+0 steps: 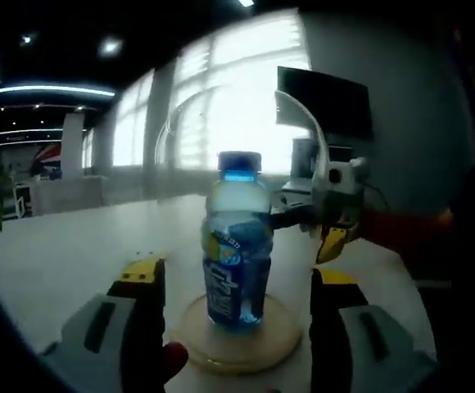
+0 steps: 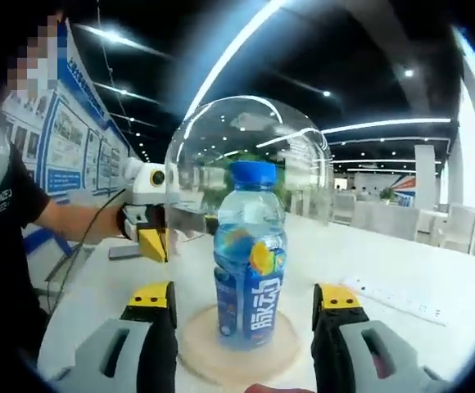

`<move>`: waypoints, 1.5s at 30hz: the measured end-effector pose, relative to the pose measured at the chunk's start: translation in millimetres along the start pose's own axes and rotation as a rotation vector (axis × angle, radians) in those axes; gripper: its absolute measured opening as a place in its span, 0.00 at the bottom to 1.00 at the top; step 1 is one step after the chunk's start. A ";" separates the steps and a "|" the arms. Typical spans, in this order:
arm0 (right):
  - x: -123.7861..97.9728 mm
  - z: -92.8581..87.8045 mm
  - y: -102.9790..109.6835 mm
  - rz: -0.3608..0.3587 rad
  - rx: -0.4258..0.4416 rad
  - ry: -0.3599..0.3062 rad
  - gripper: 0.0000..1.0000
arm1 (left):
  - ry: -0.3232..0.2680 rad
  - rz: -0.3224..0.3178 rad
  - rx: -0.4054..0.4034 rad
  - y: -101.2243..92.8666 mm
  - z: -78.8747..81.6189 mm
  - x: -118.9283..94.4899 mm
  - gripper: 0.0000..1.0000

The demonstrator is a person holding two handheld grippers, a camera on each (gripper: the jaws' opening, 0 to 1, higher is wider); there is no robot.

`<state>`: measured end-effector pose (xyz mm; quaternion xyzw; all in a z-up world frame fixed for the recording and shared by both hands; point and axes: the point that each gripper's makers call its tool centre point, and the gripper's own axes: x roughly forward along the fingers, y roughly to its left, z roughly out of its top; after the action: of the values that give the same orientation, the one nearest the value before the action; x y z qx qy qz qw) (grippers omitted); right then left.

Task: Open the cover put in the Mizone put the cover back on

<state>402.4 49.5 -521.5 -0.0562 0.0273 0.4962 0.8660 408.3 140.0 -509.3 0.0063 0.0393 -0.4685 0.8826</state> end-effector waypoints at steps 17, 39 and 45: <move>-36.5 13.1 17.9 -0.136 0.037 -0.108 0.30 | -0.029 0.127 0.034 -23.9 -4.8 -27.8 0.41; -74.7 -14.2 59.5 -0.234 0.050 -0.109 0.32 | -0.090 0.305 -0.018 -57.1 -20.5 -85.9 0.37; -86.2 -16.1 65.8 -0.259 0.054 -0.144 0.32 | -0.078 0.333 -0.018 -62.9 -32.7 -92.8 0.38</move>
<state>302.1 6.8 -533.2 -0.0004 -0.0290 0.3822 0.9236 302.4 183.0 -533.3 -0.0133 0.0076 -0.3155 0.9488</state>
